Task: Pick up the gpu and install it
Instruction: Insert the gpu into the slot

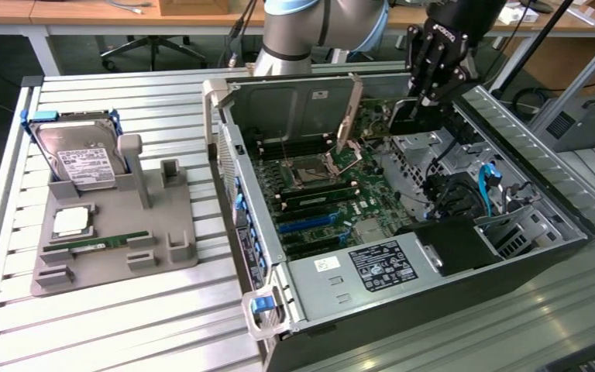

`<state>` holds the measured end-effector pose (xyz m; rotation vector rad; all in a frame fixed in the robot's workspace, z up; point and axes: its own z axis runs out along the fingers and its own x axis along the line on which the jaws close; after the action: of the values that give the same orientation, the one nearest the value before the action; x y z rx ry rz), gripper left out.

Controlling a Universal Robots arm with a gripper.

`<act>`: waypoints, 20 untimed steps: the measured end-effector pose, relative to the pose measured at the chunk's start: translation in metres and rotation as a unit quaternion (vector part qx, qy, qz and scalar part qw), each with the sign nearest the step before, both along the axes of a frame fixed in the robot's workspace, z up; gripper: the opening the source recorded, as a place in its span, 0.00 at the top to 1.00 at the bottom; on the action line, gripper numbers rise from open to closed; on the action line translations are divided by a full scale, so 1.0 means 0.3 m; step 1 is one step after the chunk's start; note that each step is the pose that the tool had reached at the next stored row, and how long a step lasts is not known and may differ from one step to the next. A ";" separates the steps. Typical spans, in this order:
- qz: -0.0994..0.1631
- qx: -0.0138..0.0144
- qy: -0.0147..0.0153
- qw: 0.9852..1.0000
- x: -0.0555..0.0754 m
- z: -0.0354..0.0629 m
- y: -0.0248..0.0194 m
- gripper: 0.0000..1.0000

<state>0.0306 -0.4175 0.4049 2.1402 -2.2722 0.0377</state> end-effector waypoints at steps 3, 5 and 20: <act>0.000 0.000 -0.001 1.000 -0.018 0.000 0.000 0.73; 0.000 0.000 -0.001 1.000 -0.043 -0.001 0.000 0.73; 0.000 0.000 -0.001 1.000 -0.050 -0.001 -0.027 0.73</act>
<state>0.0155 -0.4256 0.4044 2.1416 -2.2735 0.0397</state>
